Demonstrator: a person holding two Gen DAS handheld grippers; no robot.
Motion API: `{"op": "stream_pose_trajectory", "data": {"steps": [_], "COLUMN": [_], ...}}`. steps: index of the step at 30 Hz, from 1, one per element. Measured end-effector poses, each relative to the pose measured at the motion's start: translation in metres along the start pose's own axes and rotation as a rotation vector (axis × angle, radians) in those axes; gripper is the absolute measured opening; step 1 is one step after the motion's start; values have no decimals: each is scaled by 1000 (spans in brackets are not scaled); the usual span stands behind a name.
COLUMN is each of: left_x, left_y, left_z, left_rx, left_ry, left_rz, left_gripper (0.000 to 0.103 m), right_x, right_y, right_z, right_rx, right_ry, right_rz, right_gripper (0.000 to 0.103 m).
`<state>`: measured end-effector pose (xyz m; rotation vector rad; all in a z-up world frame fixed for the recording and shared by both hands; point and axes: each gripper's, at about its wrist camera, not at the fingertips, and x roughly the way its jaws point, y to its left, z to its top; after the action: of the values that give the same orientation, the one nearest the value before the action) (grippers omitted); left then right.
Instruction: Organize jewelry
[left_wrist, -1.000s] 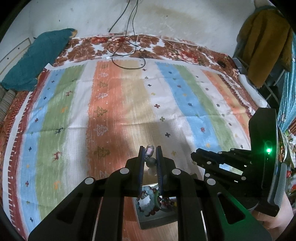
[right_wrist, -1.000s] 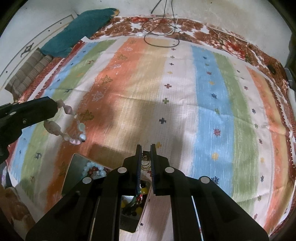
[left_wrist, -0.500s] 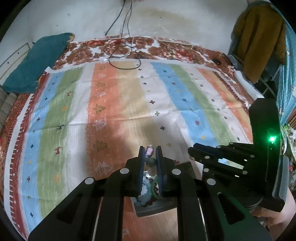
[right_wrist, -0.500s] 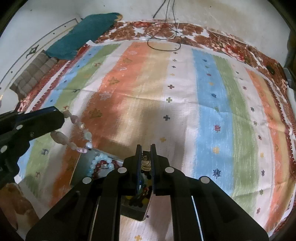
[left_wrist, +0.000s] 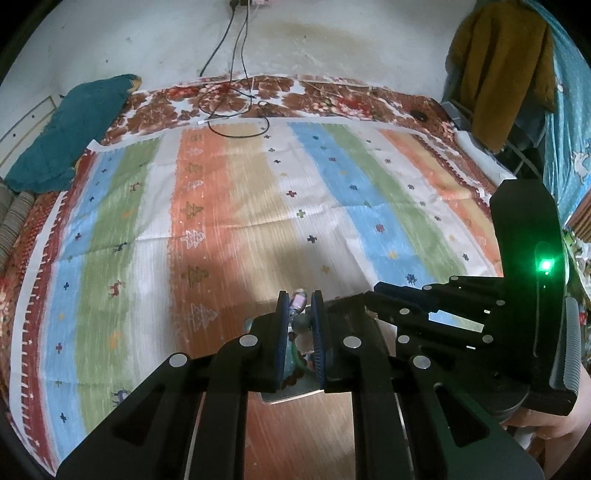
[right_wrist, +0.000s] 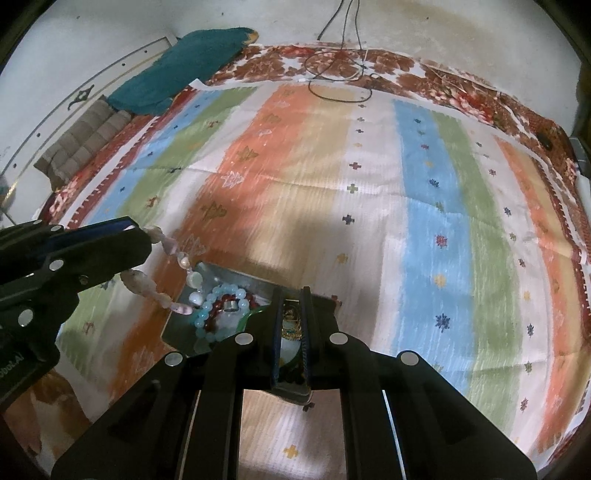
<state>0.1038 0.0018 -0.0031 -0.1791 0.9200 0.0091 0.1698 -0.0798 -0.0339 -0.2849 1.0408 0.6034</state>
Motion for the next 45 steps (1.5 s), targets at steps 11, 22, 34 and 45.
{"op": "stream_pose_trajectory", "data": {"steps": [11,22,34,45], "left_x": [-6,-30,-50,-65], "left_y": [11,13,8,1], "left_z": [-14,-36,-64,-83], "left_rx": [-51,-51,-30,3], "left_ry": [28,-16,-61,-125], "left_rz": [7,27,3,21], "left_gripper": [33,51,65,93], "right_x": [-21,-50,-72,-94], "right_y": [2,1,4,13], "right_z": [-13,-36,-58,-75], "right_rx": [-5,-21,-25,-55], "right_ry": [-39,-93,-143,-215], "right_rz": [-5,-11,14,8], "right_gripper": [37,54,65,85]}}
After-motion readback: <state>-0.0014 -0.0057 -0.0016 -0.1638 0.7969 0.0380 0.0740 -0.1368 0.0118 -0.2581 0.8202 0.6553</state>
